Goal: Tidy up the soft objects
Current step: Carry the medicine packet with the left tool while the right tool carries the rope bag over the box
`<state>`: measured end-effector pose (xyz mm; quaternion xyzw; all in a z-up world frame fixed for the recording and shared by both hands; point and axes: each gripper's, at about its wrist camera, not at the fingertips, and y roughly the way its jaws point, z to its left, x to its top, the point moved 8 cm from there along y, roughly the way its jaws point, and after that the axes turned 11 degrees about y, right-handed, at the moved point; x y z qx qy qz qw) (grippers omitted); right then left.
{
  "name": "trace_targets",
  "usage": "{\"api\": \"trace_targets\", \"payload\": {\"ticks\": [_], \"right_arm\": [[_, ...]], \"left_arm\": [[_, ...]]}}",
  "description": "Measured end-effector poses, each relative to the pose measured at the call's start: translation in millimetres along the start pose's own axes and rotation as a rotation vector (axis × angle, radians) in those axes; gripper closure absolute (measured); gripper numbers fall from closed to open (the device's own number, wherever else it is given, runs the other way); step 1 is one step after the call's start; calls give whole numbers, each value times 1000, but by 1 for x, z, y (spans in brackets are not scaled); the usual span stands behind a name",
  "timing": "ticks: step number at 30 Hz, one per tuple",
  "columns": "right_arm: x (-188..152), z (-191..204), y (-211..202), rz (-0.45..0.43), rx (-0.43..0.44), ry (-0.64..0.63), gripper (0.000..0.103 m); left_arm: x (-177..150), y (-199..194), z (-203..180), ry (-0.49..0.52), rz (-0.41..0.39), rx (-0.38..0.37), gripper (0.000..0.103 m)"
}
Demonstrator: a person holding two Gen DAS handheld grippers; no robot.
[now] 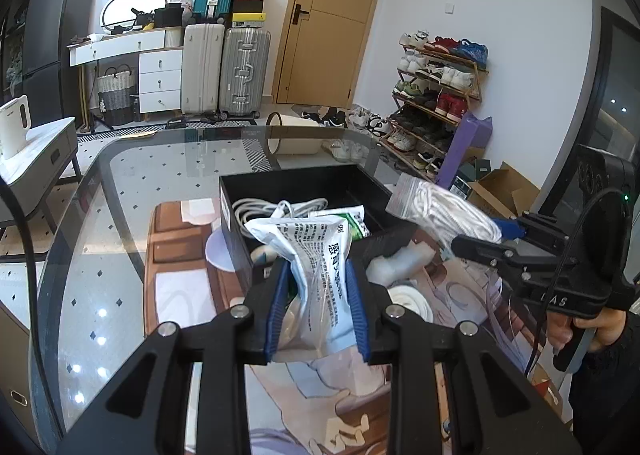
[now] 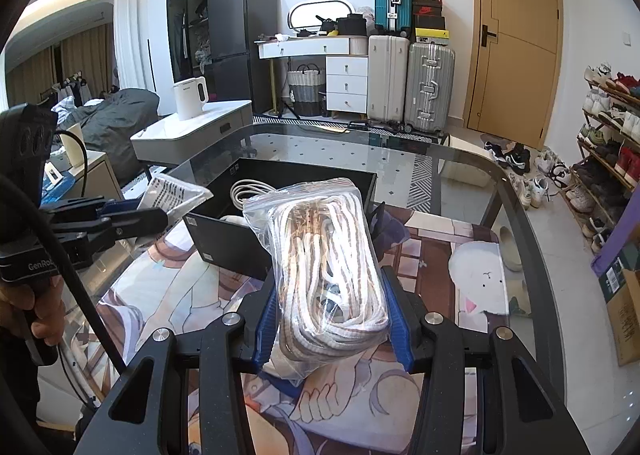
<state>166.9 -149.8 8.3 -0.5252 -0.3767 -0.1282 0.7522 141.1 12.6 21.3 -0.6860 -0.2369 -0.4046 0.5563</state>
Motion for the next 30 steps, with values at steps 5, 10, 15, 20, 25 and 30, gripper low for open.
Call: {"api": "trace_targets", "payload": {"ticks": [5, 10, 15, 20, 25, 30], "right_arm": [[3, 1, 7, 14, -8, -12, 56], [9, 3, 14, 32, -19, -29, 56], [15, 5, 22, 55, -29, -55, 56], [21, 7, 34, 83, -37, -77, 56], [28, 8, 44, 104, -40, -99, 56], [32, 11, 52, 121, -43, -123, 56]], "left_arm": [[9, 6, 3, 1, -6, 8, 76], [16, 16, 7, 3, -6, 15, 76], [23, 26, 12, 8, -5, 19, 76], [29, 36, 14, 14, 1, 17, 76], [32, 46, 18, 19, 11, 24, 76], [32, 53, 19, 23, 16, 37, 76]]}}
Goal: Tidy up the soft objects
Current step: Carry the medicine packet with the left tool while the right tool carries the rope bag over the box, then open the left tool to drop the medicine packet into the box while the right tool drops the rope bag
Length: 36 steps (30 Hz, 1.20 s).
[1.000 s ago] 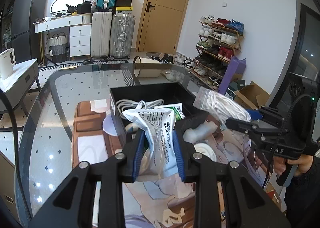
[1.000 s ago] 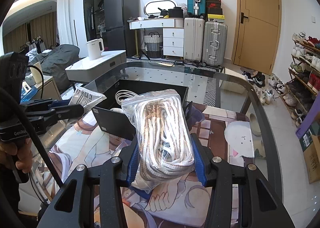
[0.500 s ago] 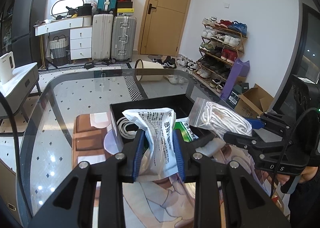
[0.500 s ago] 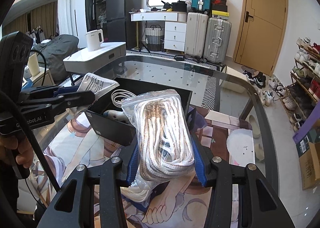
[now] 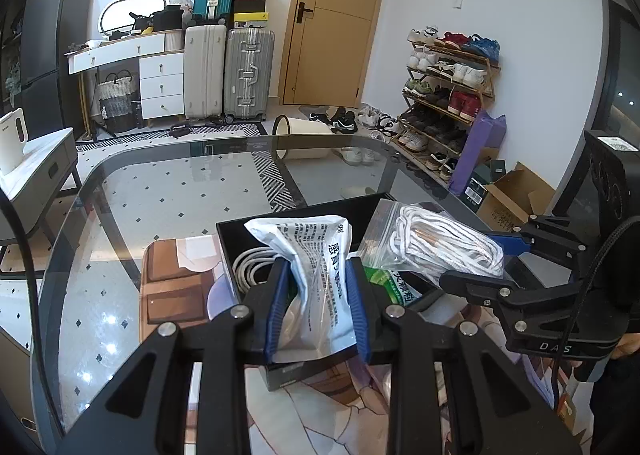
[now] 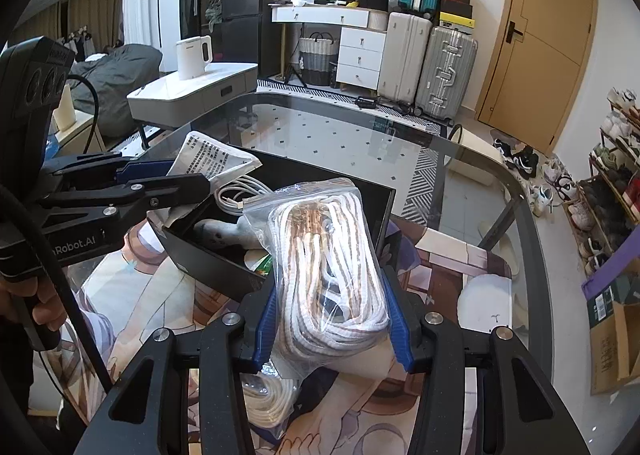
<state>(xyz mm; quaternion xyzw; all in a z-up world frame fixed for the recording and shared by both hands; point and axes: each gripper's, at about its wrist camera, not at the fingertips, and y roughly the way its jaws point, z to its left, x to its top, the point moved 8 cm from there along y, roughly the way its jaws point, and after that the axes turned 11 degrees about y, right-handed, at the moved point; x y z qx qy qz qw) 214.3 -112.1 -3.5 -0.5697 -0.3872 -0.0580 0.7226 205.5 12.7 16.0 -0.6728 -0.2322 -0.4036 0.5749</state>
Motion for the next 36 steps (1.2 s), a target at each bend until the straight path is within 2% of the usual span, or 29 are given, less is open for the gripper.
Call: {"api": "trace_targets", "payload": {"ticks": [27, 36], "right_arm": [[24, 12, 45, 92, 20, -157, 56], [29, 14, 64, 113, 41, -166, 56]], "left_arm": [[2, 40, 3, 6, 45, 21, 76], [-4, 49, -1, 28, 69, 33, 76]]}}
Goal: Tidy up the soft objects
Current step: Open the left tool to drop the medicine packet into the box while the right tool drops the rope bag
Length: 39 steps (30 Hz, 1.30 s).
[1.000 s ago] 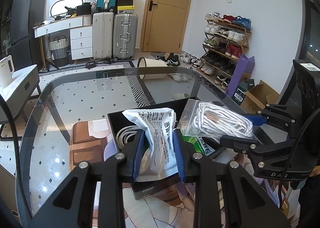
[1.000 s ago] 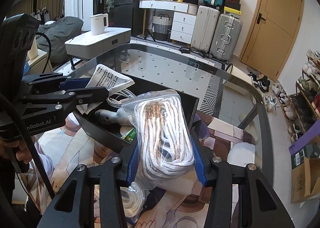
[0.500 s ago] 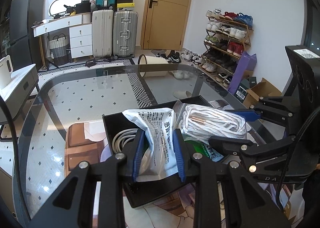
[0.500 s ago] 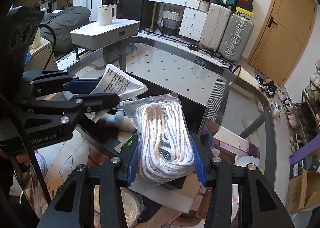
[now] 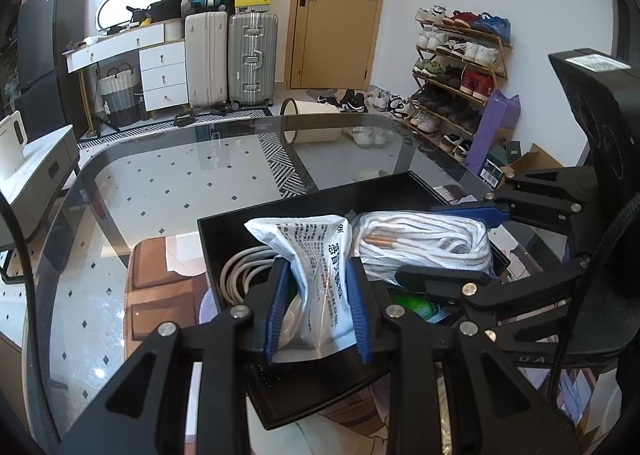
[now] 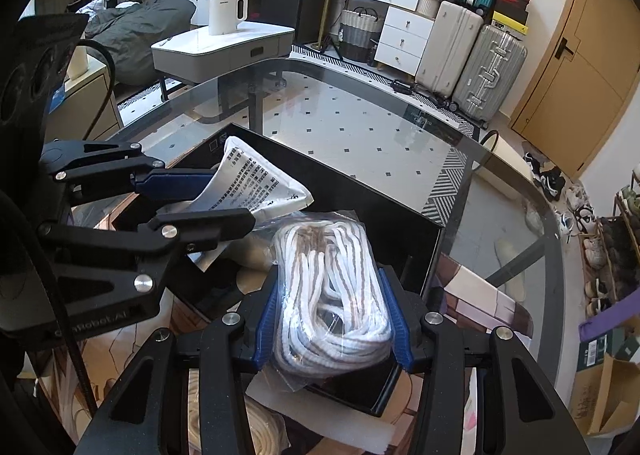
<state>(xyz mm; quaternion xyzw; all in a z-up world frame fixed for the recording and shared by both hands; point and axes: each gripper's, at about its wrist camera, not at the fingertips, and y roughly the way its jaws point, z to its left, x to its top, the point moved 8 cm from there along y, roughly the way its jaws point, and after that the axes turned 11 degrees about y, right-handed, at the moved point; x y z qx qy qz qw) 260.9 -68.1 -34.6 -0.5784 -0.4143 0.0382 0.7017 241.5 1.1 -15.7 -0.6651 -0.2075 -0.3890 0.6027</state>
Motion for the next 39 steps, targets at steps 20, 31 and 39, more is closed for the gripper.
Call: {"api": "trace_targets", "payload": {"ticks": [20, 31, 39], "right_arm": [[-7, -5, 1, 6, 71, 115, 56], [-7, -11, -36, -111, 24, 100, 27], [-18, -18, -73, -201, 12, 171, 2]], "left_arm": [[-1, -2, -7, 54, 8, 5, 73], [1, -17, -2, 8, -28, -2, 45], [-2, -42, 0, -8, -73, 35, 1]]}}
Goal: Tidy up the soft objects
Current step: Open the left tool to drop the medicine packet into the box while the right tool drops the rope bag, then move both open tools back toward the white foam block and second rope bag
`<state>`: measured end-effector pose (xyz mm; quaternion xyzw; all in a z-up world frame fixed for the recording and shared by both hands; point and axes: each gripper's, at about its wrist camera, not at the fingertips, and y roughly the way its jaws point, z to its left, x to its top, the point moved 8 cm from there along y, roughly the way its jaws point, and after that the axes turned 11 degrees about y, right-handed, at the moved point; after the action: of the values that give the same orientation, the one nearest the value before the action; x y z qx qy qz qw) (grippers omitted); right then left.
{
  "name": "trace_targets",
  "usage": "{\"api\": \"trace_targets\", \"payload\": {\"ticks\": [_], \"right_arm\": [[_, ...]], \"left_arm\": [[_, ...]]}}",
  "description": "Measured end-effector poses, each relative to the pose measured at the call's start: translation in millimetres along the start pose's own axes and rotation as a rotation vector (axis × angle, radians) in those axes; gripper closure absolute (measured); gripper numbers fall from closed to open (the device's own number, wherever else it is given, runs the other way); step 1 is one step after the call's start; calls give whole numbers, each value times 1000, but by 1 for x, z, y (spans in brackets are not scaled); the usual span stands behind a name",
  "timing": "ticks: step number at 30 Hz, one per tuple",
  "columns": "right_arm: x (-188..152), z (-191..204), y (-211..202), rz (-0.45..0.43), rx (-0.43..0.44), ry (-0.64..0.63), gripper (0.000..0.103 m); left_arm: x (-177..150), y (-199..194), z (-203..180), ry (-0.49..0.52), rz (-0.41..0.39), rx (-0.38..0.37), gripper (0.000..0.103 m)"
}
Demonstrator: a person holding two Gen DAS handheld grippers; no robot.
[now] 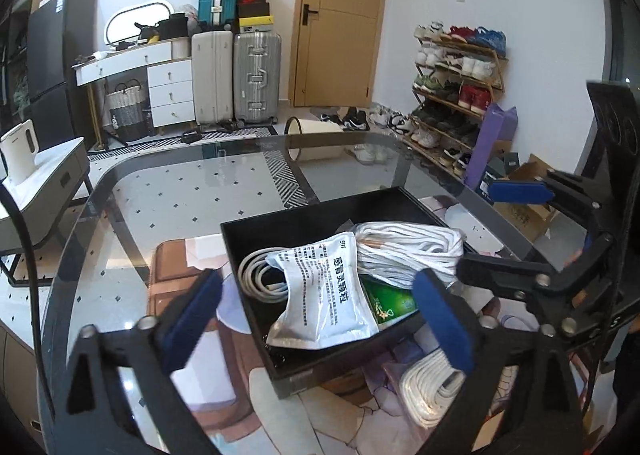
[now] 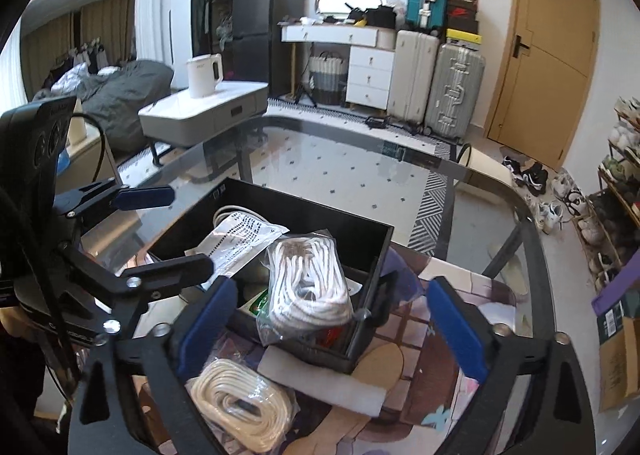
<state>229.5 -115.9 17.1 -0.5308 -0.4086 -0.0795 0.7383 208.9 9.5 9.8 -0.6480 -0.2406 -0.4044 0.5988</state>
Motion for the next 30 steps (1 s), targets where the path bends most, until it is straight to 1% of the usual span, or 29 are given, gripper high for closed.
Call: {"api": "trace_targets", "payload": {"ticks": [6, 10, 14, 21, 26, 30], "right_arm": [[-12, -6, -24, -55, 8, 75, 1], [-26, -12, -35, -71, 8, 111, 1], [-38, -19, -41, -73, -10, 130, 1], [-57, -28, -45, -71, -19, 163, 1], [-66, -35, -38, -60, -39, 167, 1], [-73, -34, -35, -51, -27, 178, 1]], "left_arm": [[-6, -20, 1, -35, -29, 20, 0], [-10, -34, -2, -43, -51, 37, 0], [-16, -43, -3, -52, -59, 53, 0], [-29, -47, -9, -52, -44, 71, 0], [-40, -43, -13, -57, -27, 77, 0], [-47, -38, -14, -62, -9, 79, 0]]}}
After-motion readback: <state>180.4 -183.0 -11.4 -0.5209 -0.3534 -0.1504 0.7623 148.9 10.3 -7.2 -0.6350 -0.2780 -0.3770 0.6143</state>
